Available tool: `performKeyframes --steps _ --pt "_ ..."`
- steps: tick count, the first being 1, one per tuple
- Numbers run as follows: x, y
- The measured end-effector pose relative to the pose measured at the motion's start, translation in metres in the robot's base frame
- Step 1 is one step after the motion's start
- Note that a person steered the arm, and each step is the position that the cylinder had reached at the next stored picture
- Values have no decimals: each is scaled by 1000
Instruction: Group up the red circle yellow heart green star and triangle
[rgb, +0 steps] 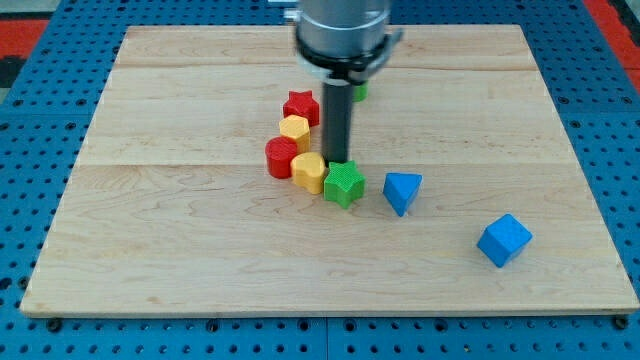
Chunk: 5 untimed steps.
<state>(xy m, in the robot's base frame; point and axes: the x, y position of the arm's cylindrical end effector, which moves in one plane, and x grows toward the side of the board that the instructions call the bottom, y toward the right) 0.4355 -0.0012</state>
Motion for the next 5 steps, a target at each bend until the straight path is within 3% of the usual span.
performKeyframes --steps 1,3,4,5 --pt "-23 -1" --pt "-64 -62" --pt "-29 -85" --pt "-19 -66"
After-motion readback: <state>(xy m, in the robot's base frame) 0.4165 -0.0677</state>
